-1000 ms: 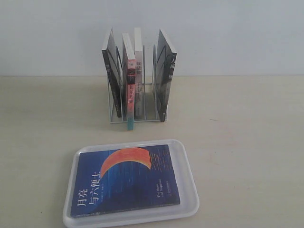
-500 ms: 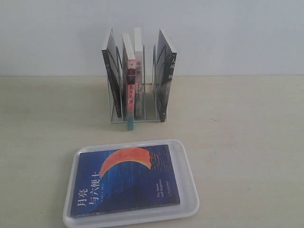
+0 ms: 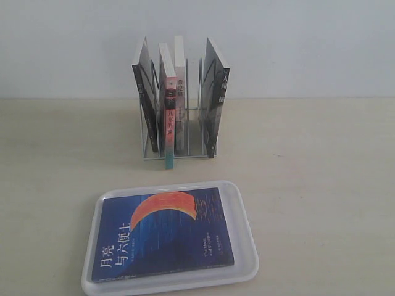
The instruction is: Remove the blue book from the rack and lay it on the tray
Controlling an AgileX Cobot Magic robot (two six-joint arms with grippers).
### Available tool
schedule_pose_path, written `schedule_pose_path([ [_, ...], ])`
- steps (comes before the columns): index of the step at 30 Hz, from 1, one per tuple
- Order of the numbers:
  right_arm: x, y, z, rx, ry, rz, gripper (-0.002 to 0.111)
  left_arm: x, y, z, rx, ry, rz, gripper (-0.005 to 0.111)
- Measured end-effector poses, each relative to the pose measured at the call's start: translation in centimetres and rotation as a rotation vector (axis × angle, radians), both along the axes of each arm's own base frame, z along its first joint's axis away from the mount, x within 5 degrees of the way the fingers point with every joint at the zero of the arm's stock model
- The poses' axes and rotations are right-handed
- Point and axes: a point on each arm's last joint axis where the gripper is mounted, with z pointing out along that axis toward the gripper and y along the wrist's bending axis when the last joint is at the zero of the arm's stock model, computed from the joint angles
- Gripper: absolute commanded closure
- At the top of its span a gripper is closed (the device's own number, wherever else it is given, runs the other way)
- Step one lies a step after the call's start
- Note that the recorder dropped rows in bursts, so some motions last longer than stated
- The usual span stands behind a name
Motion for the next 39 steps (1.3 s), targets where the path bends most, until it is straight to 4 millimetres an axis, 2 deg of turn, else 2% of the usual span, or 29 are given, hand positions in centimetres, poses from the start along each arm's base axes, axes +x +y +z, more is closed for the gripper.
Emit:
schedule_pose_path([
  [12, -0.2, 0.0, -1.4, -0.051, 0.145, 0.005, 0.108, 0.0, 0.0, 0.0, 0.000, 0.000, 0.000, 0.102],
  [22, -0.3, -0.1, -1.6, -0.057, 0.167, 0.001, 0.108, 0.0, 0.0, 0.0, 0.000, 0.000, 0.000, 0.102],
  [39, -0.2, -1.1, -1.6, -0.043, 0.172, -0.190, 0.108, 0.0, 0.0, 0.0, 0.000, 0.000, 0.000, 0.102],
])
